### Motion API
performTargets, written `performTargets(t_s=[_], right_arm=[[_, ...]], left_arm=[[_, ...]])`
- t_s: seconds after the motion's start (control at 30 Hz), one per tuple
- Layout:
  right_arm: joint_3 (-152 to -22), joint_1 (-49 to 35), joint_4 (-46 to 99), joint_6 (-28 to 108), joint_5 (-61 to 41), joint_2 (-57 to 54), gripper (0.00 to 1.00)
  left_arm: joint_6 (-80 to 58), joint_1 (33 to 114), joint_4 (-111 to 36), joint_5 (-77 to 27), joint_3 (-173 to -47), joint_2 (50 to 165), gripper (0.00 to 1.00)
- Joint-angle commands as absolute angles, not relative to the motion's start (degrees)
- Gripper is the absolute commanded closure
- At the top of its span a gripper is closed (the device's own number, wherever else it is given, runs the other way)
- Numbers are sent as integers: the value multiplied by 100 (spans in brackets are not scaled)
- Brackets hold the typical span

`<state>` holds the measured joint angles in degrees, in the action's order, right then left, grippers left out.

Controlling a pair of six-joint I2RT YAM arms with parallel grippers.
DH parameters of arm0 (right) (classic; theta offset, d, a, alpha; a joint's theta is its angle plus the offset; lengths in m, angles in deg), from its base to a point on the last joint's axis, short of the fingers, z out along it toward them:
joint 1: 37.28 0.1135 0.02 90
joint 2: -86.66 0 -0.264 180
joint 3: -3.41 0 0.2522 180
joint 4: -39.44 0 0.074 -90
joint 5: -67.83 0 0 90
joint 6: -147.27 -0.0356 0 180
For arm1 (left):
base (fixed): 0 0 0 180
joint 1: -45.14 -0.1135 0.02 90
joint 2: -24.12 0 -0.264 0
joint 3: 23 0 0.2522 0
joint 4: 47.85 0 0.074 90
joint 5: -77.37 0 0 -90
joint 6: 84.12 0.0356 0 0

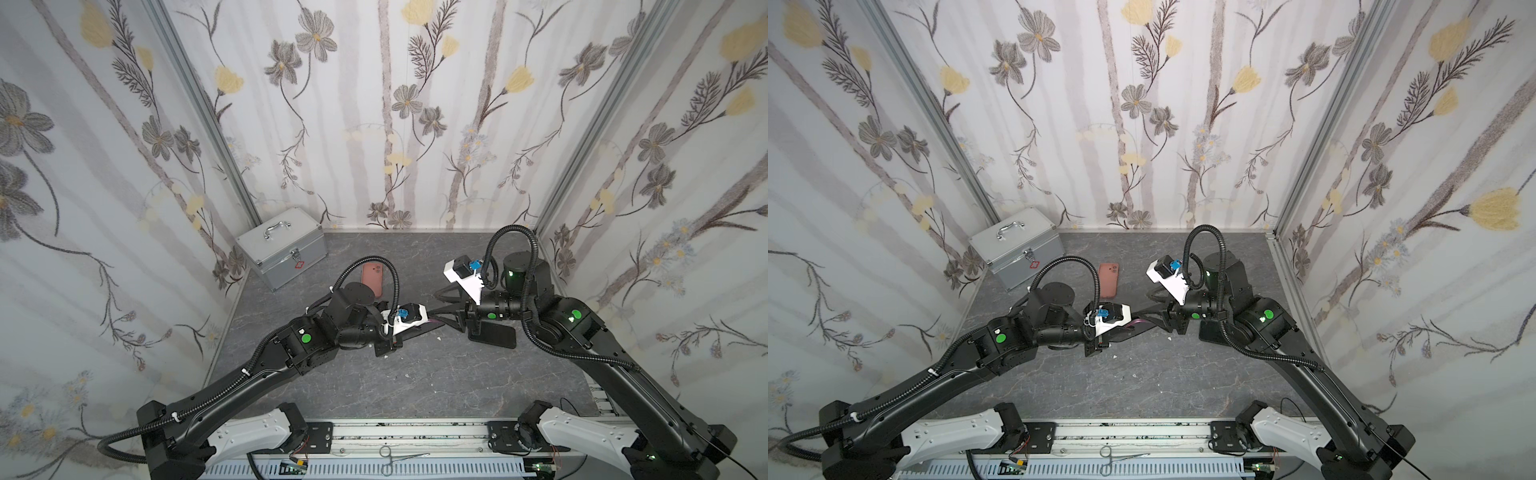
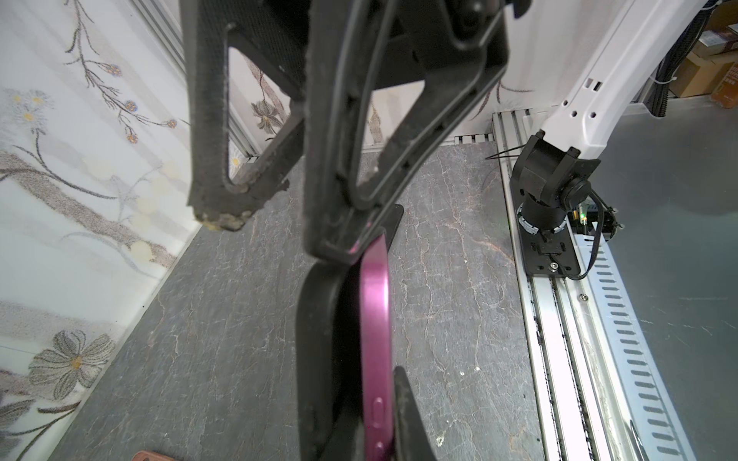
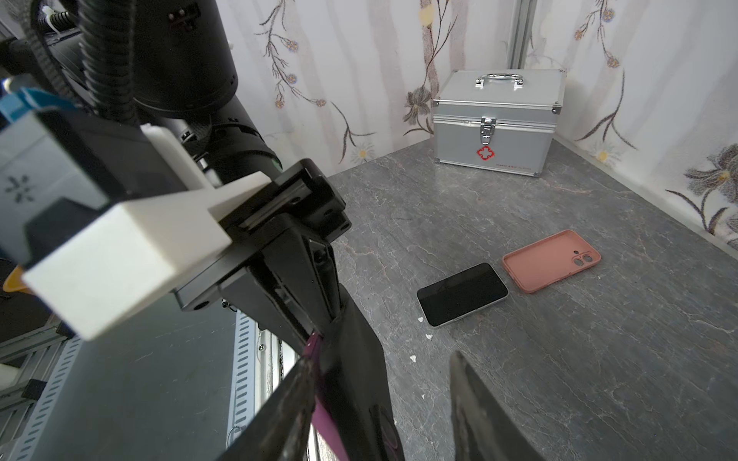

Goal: Take the phone out of the phone case
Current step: Remove the phone case from the phone.

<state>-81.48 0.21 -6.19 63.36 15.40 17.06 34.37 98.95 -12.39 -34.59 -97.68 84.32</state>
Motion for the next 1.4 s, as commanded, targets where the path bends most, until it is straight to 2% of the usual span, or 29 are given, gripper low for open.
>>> performTargets(t_s=[0.0, 0.2, 0.6, 0.7, 1.0, 1.37], right_arm=[[-8158, 52, -709, 6577, 1681, 1645, 45], [-8123, 60, -710, 6598, 1596, 1583, 46], [-7937, 56, -752, 6712, 749, 1381, 46], [-7856, 45, -780, 6860, 928, 1328, 46], [-7583, -9, -779, 7650, 2291, 1133, 48], [-7623, -10, -725, 7564, 2770, 1098, 66]], left_arm=[[3589, 9904, -1413, -3453, -9848, 8426, 100], [3586, 9918, -1413, -3469, -9842, 8459, 100], [3618, 9929, -1411, -3311, -9833, 8407, 100], [3611, 9935, -1419, -3329, -9822, 8382, 100], [3576, 9939, -1448, -3463, -9876, 8414, 100], [3567, 9944, -1484, -3298, -9846, 8404, 100]])
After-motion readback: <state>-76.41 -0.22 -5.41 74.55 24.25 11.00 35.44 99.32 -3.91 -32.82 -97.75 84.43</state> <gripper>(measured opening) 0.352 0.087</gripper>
